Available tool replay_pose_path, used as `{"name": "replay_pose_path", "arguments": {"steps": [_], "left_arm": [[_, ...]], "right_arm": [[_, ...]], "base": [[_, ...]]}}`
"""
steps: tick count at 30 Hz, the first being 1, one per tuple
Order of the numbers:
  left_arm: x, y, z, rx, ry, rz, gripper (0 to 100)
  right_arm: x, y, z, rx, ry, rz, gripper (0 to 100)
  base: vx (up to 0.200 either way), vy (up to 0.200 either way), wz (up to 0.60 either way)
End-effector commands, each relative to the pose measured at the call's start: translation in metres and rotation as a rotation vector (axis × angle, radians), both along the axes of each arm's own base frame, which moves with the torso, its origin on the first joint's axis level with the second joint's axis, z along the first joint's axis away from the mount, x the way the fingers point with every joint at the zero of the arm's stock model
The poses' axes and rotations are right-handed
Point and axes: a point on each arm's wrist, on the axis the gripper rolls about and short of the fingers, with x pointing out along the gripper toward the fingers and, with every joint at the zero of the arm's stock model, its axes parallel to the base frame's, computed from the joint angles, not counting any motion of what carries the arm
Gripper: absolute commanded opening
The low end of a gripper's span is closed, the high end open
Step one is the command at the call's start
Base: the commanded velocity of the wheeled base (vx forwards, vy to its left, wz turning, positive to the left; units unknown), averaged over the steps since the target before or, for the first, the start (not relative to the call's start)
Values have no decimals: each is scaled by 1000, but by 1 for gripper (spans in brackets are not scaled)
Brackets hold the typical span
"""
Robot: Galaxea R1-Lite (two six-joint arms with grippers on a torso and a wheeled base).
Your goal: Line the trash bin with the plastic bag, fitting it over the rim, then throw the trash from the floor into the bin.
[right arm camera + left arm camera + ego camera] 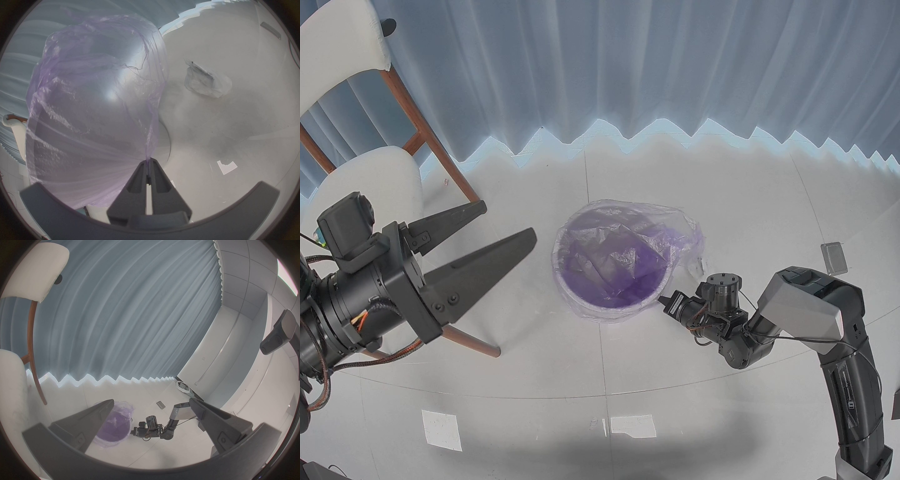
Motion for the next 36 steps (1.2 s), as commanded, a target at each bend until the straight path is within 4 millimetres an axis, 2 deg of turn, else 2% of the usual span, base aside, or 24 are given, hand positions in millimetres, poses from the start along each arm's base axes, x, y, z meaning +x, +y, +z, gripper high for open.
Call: {"name": "replay_pose_path", "arguments": {"steps": [1,4,5,11,17,18,20,24,28,34,36], "left_arm": [[0,0,1,-2,-1,0,100],[0,0,2,-6,-6,0,100],[0,0,3,-7,-7,2,100],[0,0,1,-3,-2,0,100],[0,0,4,-13,-16,0,100],[0,0,4,-13,-16,0,100],[-1,0,3,-11,-14,-2,100],[-1,1,4,-14,-12,1,100],[0,2,6,-28,-9,1,100],[0,0,14,-128,75,-35,100],[0,1,15,-139,80,-36,100]], "right_arm": [[-6,-1,7,2,8,0,0],[-24,-4,18,6,37,2,0],[-27,-4,19,7,43,5,100],[-33,-1,26,24,17,5,100],[-69,-10,35,31,22,3,100],[-69,-10,35,31,22,3,100],[-88,-18,41,29,17,-2,100],[-103,-27,52,25,-9,-11,100],[-110,-30,65,-5,-52,-6,100],[-107,-37,85,-47,-133,-15,100],[-107,-38,88,-46,-140,-18,100]], "base": [[0,0,0],[0,0,0],[0,0,0],[0,0,0],[0,0,0],[0,0,0],[0,0,0],[0,0,0],[0,0,0],[0,0,0],[0,-200,0]]}}
